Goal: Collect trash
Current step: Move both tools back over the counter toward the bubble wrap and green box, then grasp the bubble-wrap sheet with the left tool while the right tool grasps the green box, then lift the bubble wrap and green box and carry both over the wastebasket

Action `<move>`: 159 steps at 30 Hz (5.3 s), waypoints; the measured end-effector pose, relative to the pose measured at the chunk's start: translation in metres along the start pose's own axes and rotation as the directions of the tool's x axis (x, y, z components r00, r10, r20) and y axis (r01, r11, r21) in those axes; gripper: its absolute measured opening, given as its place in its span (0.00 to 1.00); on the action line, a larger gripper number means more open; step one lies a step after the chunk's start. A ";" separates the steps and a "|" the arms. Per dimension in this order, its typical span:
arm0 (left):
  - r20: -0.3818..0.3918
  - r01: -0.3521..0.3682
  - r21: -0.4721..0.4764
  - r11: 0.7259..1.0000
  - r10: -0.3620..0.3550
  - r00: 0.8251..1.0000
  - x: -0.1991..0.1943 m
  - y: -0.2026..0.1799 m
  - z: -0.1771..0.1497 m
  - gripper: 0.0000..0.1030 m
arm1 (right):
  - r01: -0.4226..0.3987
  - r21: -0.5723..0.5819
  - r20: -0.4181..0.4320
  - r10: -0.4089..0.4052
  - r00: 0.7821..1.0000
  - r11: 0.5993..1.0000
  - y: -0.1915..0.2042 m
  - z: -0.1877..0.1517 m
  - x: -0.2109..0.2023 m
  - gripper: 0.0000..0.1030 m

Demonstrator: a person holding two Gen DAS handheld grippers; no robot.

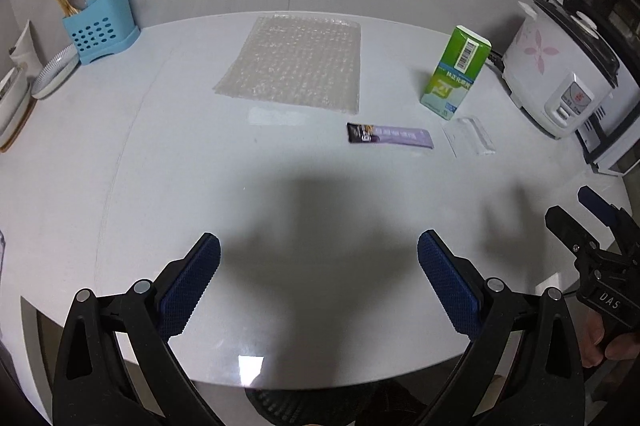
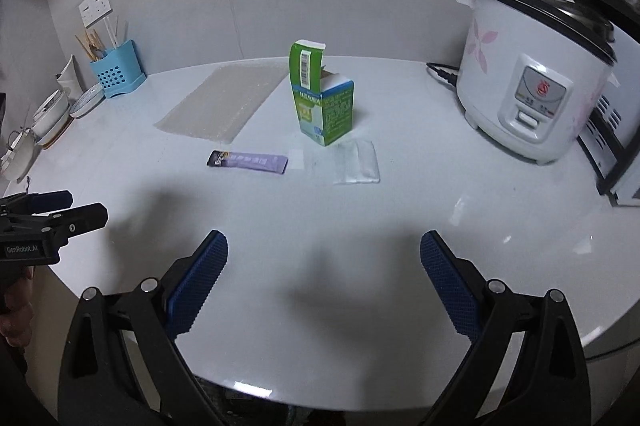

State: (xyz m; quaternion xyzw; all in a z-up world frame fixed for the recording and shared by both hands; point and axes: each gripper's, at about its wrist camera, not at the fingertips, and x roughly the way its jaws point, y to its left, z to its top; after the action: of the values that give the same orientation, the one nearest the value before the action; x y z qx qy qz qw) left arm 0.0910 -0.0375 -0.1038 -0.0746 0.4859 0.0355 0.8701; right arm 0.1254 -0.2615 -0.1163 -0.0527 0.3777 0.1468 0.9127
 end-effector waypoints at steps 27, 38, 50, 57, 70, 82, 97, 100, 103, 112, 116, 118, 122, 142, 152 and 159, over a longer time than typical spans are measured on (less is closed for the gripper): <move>-0.138 -0.088 -0.024 0.996 0.084 0.987 0.154 -0.033 0.150 0.94 | -0.171 -0.238 -0.032 0.169 0.985 0.956 -0.025 0.114 0.131 0.90; -0.215 -0.109 -0.003 0.994 0.106 0.971 0.198 -0.044 0.170 0.89 | -0.221 -0.279 -0.087 0.204 0.975 0.935 -0.017 0.118 0.159 0.78; -0.268 -0.178 -0.051 0.983 0.158 0.950 0.206 -0.043 0.179 0.42 | -0.239 -0.287 -0.133 0.208 0.969 0.928 -0.010 0.113 0.169 0.52; -0.243 -0.193 -0.147 0.970 0.154 0.958 0.200 -0.030 0.177 0.09 | -0.238 -0.249 -0.130 0.211 0.969 0.939 -0.016 0.113 0.163 0.47; -0.107 -0.171 -0.137 0.976 0.157 0.982 0.130 -0.040 0.160 0.08 | -0.183 -0.213 -0.062 0.174 0.983 0.960 -0.023 0.116 0.129 0.45; -0.027 -0.103 -0.116 0.988 0.101 0.995 0.072 -0.025 0.146 0.08 | -0.101 -0.162 -0.003 0.102 0.995 0.982 -0.013 0.113 0.081 0.45; 0.046 -0.016 -0.067 0.998 0.019 0.999 -0.003 -0.002 0.090 0.08 | -0.018 -0.112 0.062 0.025 0.998 0.994 0.033 0.080 0.005 0.45; 0.062 -0.002 -0.058 0.998 0.006 0.998 -0.020 0.004 0.075 0.08 | -0.012 -0.112 0.076 0.021 0.997 0.994 0.047 0.071 -0.011 0.45; 0.075 0.009 -0.052 0.999 -0.005 0.997 -0.038 0.009 0.058 0.08 | -0.006 -0.108 0.094 0.017 0.995 0.994 0.065 0.059 -0.029 0.45; 0.085 0.024 -0.030 0.999 -0.021 0.996 -0.087 0.032 -0.006 0.08 | -0.004 -0.098 0.117 0.016 0.993 0.995 0.115 0.017 -0.078 0.45; 0.089 0.035 -0.022 0.999 -0.033 0.995 -0.106 0.044 -0.036 0.08 | 0.001 -0.089 0.129 0.011 0.992 0.996 0.128 0.000 -0.098 0.45; 0.091 0.037 -0.018 0.999 -0.036 0.995 -0.114 0.049 -0.050 0.08 | 0.004 -0.085 0.131 0.007 0.991 0.996 0.135 -0.011 -0.108 0.45; 0.086 0.045 -0.009 0.999 -0.044 0.995 -0.124 0.056 -0.078 0.08 | 0.008 -0.081 0.126 0.003 0.992 0.997 0.146 -0.032 -0.121 0.45; -0.068 0.101 0.053 0.994 -0.097 0.993 -0.101 0.069 -0.221 0.08 | -0.027 -0.071 -0.018 0.026 1.000 0.997 0.187 -0.142 -0.120 0.45; -0.145 0.100 0.050 0.994 -0.092 0.985 -0.054 0.081 -0.261 0.08 | -0.035 -0.061 -0.116 0.027 0.993 0.998 0.193 -0.188 -0.082 0.45; -0.170 0.104 0.028 0.994 -0.098 0.981 -0.021 0.091 -0.283 0.08 | -0.055 -0.057 -0.194 0.043 0.980 0.997 0.197 -0.217 -0.047 0.45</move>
State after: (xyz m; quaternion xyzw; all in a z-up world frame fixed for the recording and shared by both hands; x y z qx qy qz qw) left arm -0.1701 0.0058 -0.2411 -0.0861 0.5539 -0.0240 0.8278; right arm -0.1129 -0.1301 -0.2343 -0.0854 0.4605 0.1751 0.8660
